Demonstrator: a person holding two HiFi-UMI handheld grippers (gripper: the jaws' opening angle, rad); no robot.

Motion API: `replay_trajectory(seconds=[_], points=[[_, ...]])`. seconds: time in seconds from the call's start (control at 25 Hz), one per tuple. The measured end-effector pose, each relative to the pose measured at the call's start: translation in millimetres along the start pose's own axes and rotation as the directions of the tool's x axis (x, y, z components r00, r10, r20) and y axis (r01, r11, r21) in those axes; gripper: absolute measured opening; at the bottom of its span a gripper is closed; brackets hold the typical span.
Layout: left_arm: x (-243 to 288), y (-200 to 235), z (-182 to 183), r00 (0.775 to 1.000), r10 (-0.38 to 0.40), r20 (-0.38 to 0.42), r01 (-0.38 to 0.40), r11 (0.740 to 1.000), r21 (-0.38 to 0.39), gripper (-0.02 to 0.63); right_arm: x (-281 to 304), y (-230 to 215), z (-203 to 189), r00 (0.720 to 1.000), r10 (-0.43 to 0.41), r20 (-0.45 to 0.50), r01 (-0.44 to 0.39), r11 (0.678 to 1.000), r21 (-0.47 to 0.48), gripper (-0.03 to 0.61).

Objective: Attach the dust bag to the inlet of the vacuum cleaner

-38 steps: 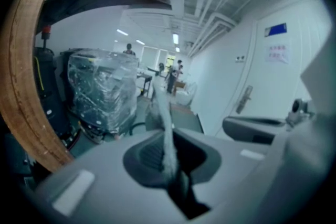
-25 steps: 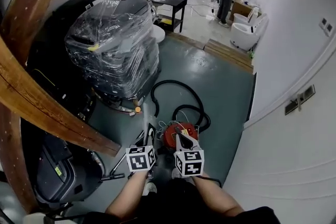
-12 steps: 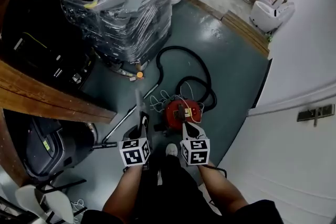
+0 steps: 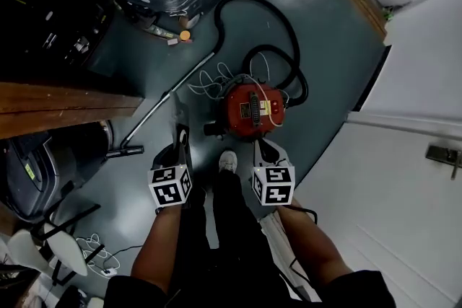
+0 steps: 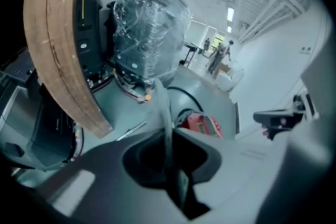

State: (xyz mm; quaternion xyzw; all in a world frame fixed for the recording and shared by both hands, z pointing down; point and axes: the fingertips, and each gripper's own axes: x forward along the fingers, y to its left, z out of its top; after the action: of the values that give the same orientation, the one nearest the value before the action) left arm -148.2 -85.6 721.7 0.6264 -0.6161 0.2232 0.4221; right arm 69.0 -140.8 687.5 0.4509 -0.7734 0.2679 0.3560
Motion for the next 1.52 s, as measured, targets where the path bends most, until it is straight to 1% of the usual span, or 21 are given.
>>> replay_trajectory(seconds=[0.12,0.28,0.36,0.48,0.64,0.68,0.72,0.76,0.84,0.96,1.04,1.12,1.16,1.2,1.32,1.52], points=[[35,9,-26,1.0,0.013,-0.004,-0.013,0.999,0.029,0.025,30,-9,-24,0.999,-0.007,-0.033,0.007,1.0,0.004,-0.002],[79,19,-52,0.999,0.034,0.008,-0.034,0.999,0.034,0.023,72,-29,-45,0.997,-0.041,-0.063,0.042,0.999,0.025,-0.002],[98,25,-64,0.999,0.047,0.007,-0.047,0.999,0.027,0.023,92,-37,-57,0.995,-0.049,-0.085,0.053,0.997,0.047,-0.002],[124,31,-82,0.998,0.059,-0.007,-0.059,0.998,-0.005,0.024,115,-47,-72,0.991,-0.058,-0.119,0.064,0.997,0.049,-0.002],[153,38,-103,0.997,0.069,-0.021,-0.069,0.998,-0.01,0.023,139,-65,-76,0.989,-0.087,-0.122,0.092,0.995,0.035,0.002],[159,40,-108,0.997,0.072,-0.025,-0.072,0.997,-0.008,0.025,144,-69,-76,0.989,-0.089,-0.121,0.093,0.995,0.034,0.015],[165,40,-113,0.997,0.075,-0.031,-0.075,0.997,-0.007,0.025,150,-72,-75,0.989,-0.083,-0.126,0.088,0.996,0.031,0.052],[170,40,-118,0.996,0.077,-0.039,-0.077,0.997,-0.008,0.025,155,-74,-75,0.988,-0.074,-0.137,0.078,0.997,0.025,0.081],[177,37,-127,0.996,0.078,-0.053,-0.079,0.997,-0.015,0.025,165,-78,-77,0.983,-0.06,-0.171,0.062,0.998,0.002,0.116],[185,33,-135,0.995,0.079,-0.064,-0.081,0.996,-0.027,0.025,180,-83,-84,0.972,-0.059,-0.225,0.056,0.998,-0.019,0.15],[188,30,-139,0.994,0.079,-0.071,-0.081,0.996,-0.029,0.025,187,-84,-92,0.966,-0.054,-0.253,0.053,0.999,-0.012,0.163],[191,27,-142,0.994,0.077,-0.077,-0.08,0.996,-0.027,0.025,192,-81,-99,0.962,-0.042,-0.27,0.045,0.999,0.004,0.163],[193,26,-142,0.994,0.076,-0.079,-0.079,0.997,-0.025,0.025,193,-81,-102,0.961,-0.04,-0.273,0.045,0.999,0.014,0.161],[193,25,-142,0.994,0.076,-0.081,-0.078,0.997,-0.024,0.025,194,-80,-103,0.962,-0.041,-0.27,0.05,0.998,0.024,0.143],[196,23,-139,0.994,0.07,-0.082,-0.072,0.997,-0.022,0.025,193,-82,-103,0.965,-0.05,-0.258,0.062,0.997,0.04,0.133],[202,14,-138,0.996,0.054,-0.069,-0.055,0.998,-0.006,0.025,193,-83,-104,0.971,-0.013,-0.238,0.022,0.999,0.036,0.132]])
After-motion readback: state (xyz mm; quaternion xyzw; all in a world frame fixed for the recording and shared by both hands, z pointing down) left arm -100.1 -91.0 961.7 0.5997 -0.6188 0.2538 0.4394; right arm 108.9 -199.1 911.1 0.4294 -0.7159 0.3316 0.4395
